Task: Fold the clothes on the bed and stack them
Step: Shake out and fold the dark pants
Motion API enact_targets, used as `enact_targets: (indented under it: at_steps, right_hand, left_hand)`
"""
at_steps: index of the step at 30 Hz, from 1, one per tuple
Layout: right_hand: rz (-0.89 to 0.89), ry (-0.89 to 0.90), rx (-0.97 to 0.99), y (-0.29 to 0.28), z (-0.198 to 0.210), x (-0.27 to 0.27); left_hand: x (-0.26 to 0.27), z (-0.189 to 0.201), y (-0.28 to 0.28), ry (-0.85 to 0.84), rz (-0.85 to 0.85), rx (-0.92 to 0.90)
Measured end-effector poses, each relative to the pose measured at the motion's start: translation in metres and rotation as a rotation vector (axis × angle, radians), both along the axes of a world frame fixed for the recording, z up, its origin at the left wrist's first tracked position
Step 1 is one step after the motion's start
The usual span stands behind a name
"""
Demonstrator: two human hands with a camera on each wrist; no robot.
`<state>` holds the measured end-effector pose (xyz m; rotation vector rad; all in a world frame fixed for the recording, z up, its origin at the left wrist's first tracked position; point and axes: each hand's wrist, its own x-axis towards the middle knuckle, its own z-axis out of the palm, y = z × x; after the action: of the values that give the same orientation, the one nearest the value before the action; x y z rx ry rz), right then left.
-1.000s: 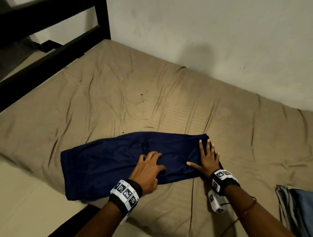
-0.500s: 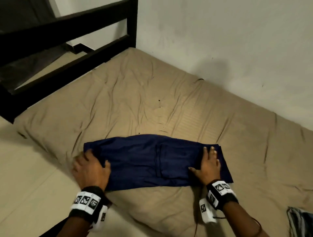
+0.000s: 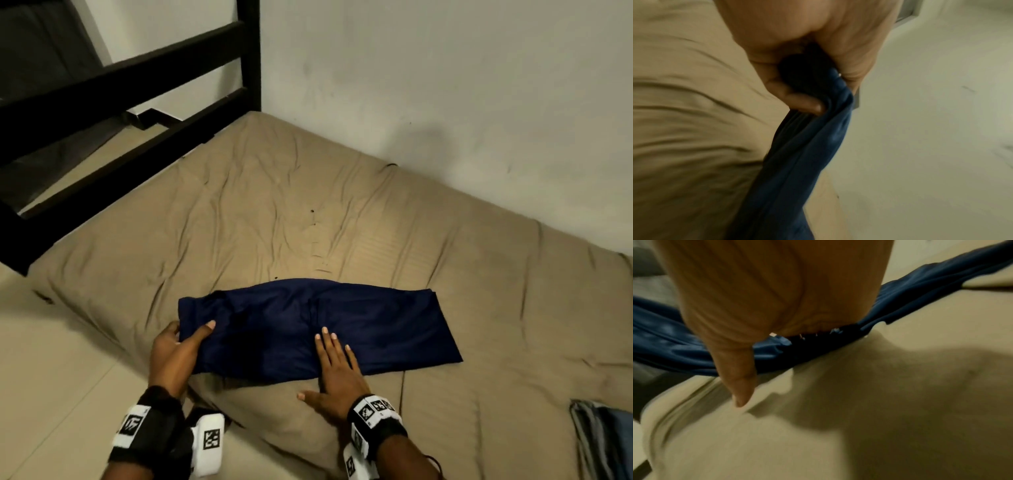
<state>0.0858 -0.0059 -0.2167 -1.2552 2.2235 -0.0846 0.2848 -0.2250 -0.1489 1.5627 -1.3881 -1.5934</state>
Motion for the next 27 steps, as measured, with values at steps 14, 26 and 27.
enact_targets:
  at_steps: [14, 26, 27]
  right_hand:
    - [-1.206, -1.369, -1.336, 0.081, 0.064, -0.084]
    - [-1.917, -1.081, -1.106, 0.097, 0.013, -0.122]
    - [-1.899, -1.095, -1.123, 0.098, 0.013, -0.122]
  left_hand:
    - [-0.218, 0.091, 0.18, 0.216, -0.663, -0.431]
    - [-0.124, -0.085, 0.181, -0.47, -0.974, -0.809]
    - [-0.127, -0.08, 0.178, -0.435, -0.94, -0.768]
